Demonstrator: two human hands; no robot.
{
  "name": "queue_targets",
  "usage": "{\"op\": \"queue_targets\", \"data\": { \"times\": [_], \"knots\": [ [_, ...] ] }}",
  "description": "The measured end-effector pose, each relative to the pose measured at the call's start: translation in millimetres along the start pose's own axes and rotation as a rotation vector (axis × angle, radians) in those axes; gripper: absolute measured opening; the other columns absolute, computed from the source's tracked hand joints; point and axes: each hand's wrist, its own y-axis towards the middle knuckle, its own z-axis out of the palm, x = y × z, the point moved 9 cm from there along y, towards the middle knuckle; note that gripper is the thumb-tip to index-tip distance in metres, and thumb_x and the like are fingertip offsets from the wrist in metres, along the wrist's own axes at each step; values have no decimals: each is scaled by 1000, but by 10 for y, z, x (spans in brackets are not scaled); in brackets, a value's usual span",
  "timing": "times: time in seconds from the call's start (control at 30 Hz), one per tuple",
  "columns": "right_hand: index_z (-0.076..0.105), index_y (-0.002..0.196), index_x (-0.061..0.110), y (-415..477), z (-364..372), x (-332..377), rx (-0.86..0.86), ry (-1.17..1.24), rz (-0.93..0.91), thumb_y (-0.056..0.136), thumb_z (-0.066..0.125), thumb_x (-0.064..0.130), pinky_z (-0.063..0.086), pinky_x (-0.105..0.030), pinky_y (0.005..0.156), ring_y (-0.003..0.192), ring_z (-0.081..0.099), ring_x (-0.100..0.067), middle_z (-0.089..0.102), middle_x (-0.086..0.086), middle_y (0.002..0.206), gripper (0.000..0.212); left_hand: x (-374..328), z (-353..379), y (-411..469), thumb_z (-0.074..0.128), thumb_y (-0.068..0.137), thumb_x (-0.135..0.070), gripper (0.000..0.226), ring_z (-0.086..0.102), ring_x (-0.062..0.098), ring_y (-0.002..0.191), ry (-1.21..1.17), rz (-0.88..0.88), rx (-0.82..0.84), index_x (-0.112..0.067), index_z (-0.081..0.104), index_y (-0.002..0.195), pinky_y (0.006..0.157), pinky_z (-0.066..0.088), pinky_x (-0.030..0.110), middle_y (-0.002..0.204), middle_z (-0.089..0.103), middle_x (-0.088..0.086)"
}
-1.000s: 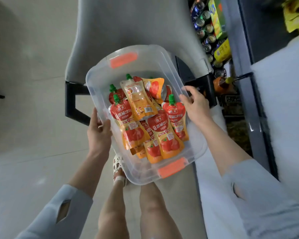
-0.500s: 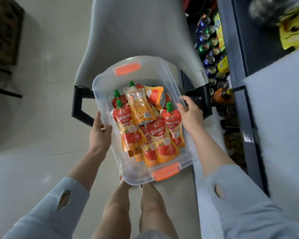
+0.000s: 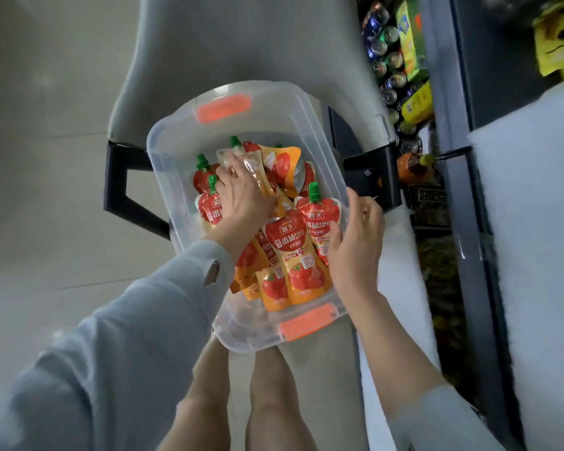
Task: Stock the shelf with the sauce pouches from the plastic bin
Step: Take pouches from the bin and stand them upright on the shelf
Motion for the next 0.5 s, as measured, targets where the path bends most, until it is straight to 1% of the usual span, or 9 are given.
{"op": "queue_targets", "data": {
  "times": [0.07,0.1,0.17,0.23,0.3,0.33,0.4,0.43,0.5],
  "knots": [
    [48,138,15,-133,-59,36,-58,8,-55,96,57,9,36,-21,97,123,47,-20,51,-8,132,43,38,-101,9,75,78,-13,114,23,41,141,-88,-8,-44,-14,-12,152,113,27,46,156,13,22],
    [50,136,14,-185,-53,48,-57,27,-67,97,57,9,40,-22,95,121,50,-20,54,-7,129,41,70,-154,-12,72,80,-10,110,32,38,137,-127,-4,-65,-14,-11,152,108,34,45,153,24,20],
    [48,140,12,-247,3,69,-15,43,-54,98,55,12,48,-29,97,123,54,-21,56,-8,132,43,146,-261,-97,67,84,-12,102,54,34,119,-199,-5,-71,-17,-7,153,89,49,43,136,49,15],
    [38,149,12,-279,114,76,60,13,-10,99,54,19,45,-35,105,132,50,-24,52,-9,142,53,219,-360,-213,66,85,-18,86,62,29,103,-265,19,-61,-19,12,152,78,56,41,121,61,6],
    [27,154,11,-275,219,80,120,7,42,99,55,24,42,-35,107,135,48,-23,48,-9,147,63,253,-477,-379,63,89,-22,63,64,20,96,-239,128,-78,-19,34,146,78,57,36,112,63,-4],
    [23,155,11,-263,259,82,134,9,69,99,57,26,44,-35,107,134,49,-23,48,-9,147,67,259,-539,-464,60,91,-21,58,64,21,95,-167,210,-122,-19,38,145,79,57,37,111,66,-3],
    [18,155,11,-237,358,81,148,1,121,98,58,28,47,-39,107,133,50,-23,48,-10,146,72,283,-596,-642,57,93,-14,60,60,29,102,24,345,-206,-16,33,148,87,52,44,116,65,8],
    [16,156,11,-227,403,88,148,-4,145,98,58,28,47,-41,107,134,49,-24,47,-10,146,74,300,-564,-722,56,93,-13,64,54,33,110,119,367,-219,-14,27,150,94,48,46,125,60,12],
    [15,156,11,-194,476,108,136,6,188,97,61,26,44,-45,110,138,43,-26,42,-12,149,76,302,-396,-828,52,96,-22,63,43,35,123,261,387,-150,-12,23,151,104,38,48,142,46,15]
  ]
}}
